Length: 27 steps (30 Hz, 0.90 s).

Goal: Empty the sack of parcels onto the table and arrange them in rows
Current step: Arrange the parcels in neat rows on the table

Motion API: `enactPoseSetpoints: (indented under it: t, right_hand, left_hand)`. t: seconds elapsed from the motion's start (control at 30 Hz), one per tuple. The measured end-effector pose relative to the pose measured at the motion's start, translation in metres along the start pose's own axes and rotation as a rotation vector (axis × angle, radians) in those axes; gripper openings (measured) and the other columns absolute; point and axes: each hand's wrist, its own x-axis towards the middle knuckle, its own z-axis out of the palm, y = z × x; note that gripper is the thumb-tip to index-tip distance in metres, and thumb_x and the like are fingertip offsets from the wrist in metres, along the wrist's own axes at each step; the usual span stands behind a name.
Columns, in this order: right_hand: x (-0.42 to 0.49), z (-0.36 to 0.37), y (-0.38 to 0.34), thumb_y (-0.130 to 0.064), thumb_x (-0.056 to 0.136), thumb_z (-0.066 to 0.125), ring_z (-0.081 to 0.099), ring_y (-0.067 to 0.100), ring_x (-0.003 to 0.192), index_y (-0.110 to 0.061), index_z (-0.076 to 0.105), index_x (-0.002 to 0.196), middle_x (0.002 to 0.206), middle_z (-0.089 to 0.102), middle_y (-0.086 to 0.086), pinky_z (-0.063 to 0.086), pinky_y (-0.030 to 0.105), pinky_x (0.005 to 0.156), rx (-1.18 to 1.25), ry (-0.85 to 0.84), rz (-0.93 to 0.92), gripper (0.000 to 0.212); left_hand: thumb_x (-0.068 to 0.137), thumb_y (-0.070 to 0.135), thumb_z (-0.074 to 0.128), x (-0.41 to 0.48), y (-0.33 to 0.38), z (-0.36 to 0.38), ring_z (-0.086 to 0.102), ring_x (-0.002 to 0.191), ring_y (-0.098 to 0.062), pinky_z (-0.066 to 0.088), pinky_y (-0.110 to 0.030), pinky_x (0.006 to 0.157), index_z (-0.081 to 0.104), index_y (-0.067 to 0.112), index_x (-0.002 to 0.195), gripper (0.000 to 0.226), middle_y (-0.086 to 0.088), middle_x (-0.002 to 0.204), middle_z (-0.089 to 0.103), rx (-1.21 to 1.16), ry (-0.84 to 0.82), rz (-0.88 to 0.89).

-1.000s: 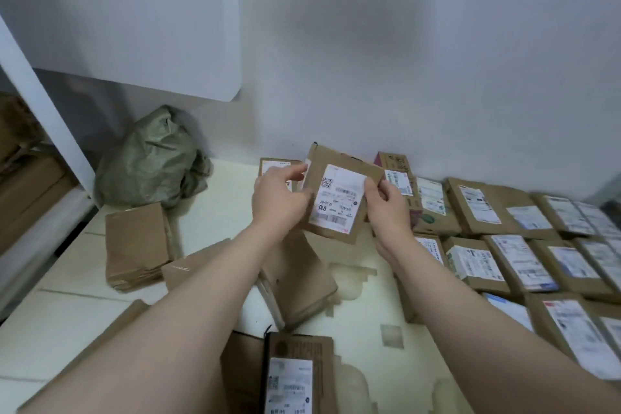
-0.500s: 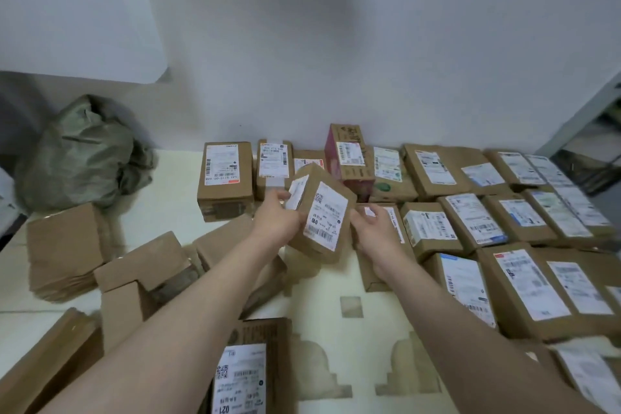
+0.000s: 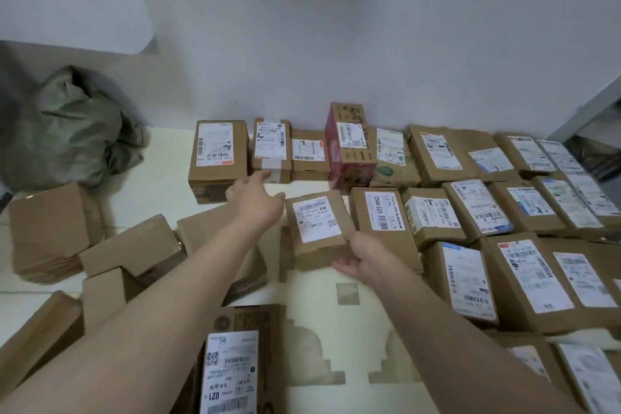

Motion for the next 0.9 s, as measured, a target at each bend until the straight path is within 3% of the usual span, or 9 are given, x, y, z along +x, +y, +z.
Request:
enactPoseSetpoints:
  t: [0.13, 0.23, 0.33, 0.4, 0.5, 0.6, 0.67, 0.77, 0.9]
  right_hand:
    - [0.009, 0.008, 0.025, 0.0, 0.098, 0.043, 0.06, 0.018, 0.075, -0.007, 0.06, 0.115, 0.096, 0.067, 0.006, 0.052, 0.03, 0.06, 0.114, 0.043, 0.011, 0.025]
    - [0.019, 0.011, 0.03, 0.0, 0.099, 0.038, 0.057, 0.023, 0.082, -0.002, 0.054, 0.124, 0.116, 0.063, 0.008, 0.054, 0.032, 0.081, 0.175, 0.103, -0.02, 0.03]
    - [0.017, 0.016, 0.024, -0.004, 0.095, 0.046, 0.046, 0.019, 0.061, -0.003, 0.058, 0.101, 0.079, 0.054, 0.007, 0.05, 0.032, 0.063, 0.039, 0.266, -0.054, 0.013]
    - [0.012, 0.024, 0.02, -0.004, 0.092, 0.047, 0.041, 0.018, 0.056, -0.008, 0.058, 0.092, 0.07, 0.049, 0.003, 0.038, 0.026, 0.052, -0.172, 0.288, -0.184, 0.012]
    - [0.003, 0.044, 0.021, -0.021, 0.09, 0.046, 0.048, 0.021, 0.065, -0.019, 0.059, 0.078, 0.079, 0.059, 0.001, 0.038, 0.028, 0.058, -0.322, 0.091, -0.376, 0.018]
    - [-0.001, 0.05, 0.021, -0.033, 0.096, 0.044, 0.047, 0.013, 0.062, -0.023, 0.057, 0.085, 0.075, 0.055, -0.006, 0.033, 0.025, 0.054, -0.516, 0.118, -0.494, 0.02]
    - [-0.001, 0.049, 0.024, -0.034, 0.099, 0.041, 0.047, 0.016, 0.063, -0.018, 0.055, 0.079, 0.072, 0.053, -0.002, 0.037, 0.027, 0.055, -0.593, 0.094, -0.488, 0.029]
    - [-0.005, 0.05, 0.03, -0.044, 0.098, 0.041, 0.063, 0.026, 0.085, -0.009, 0.062, 0.089, 0.089, 0.065, 0.01, 0.056, 0.046, 0.086, -0.563, 0.003, -0.393, 0.042]
    - [-0.011, 0.046, 0.025, -0.045, 0.101, 0.042, 0.061, 0.021, 0.099, -0.021, 0.06, 0.107, 0.109, 0.062, 0.002, 0.055, 0.043, 0.092, -0.412, -0.04, -0.376, 0.03]
  left_hand:
    - [0.085, 0.034, 0.064, -0.01, -0.022, 0.0, 0.014, 0.143, -0.035, 0.009, -0.046, 0.12, 0.043, 0.026, 0.139, 0.059, -0.016, 0.153, 0.025, 0.242, 0.144, -0.11]
    - [0.081, 0.041, 0.07, -0.017, -0.033, -0.002, -0.001, 0.147, -0.037, 0.0, -0.054, 0.119, 0.028, 0.023, 0.146, 0.079, -0.02, 0.158, 0.003, 0.286, 0.183, -0.288]
    - [0.078, 0.05, 0.072, -0.02, -0.037, -0.002, -0.007, 0.148, -0.035, 0.007, -0.061, 0.116, 0.016, 0.021, 0.151, 0.097, -0.021, 0.159, -0.009, 0.22, 0.159, -0.399]
    - [0.081, 0.05, 0.07, -0.024, -0.034, -0.004, -0.005, 0.147, -0.035, 0.012, -0.056, 0.115, 0.013, 0.021, 0.153, 0.096, -0.02, 0.159, -0.01, 0.176, 0.185, -0.386]
    - [0.093, 0.035, 0.058, -0.029, -0.026, -0.007, 0.013, 0.144, -0.037, 0.022, -0.041, 0.113, 0.022, 0.016, 0.151, 0.07, -0.018, 0.159, 0.0, 0.026, 0.242, -0.304]
    - [0.096, 0.026, 0.05, -0.027, -0.024, -0.004, 0.032, 0.136, -0.036, 0.033, -0.043, 0.106, 0.031, 0.012, 0.146, 0.055, -0.017, 0.152, 0.025, -0.047, 0.192, -0.312]
    - [0.095, 0.031, 0.05, -0.026, -0.029, -0.002, 0.043, 0.128, -0.037, 0.039, -0.043, 0.102, 0.036, 0.012, 0.143, 0.053, -0.017, 0.141, 0.043, -0.052, 0.078, -0.371]
    - [0.095, 0.041, 0.048, -0.031, -0.036, 0.001, 0.058, 0.11, -0.033, 0.049, -0.039, 0.093, 0.052, 0.014, 0.13, 0.045, -0.011, 0.125, 0.061, -0.116, -0.057, -0.366]
    - [0.097, 0.043, 0.037, -0.035, -0.036, -0.003, 0.062, 0.1, -0.03, 0.05, -0.036, 0.087, 0.068, 0.022, 0.098, 0.037, -0.004, 0.106, 0.07, -0.168, 0.049, -0.25]
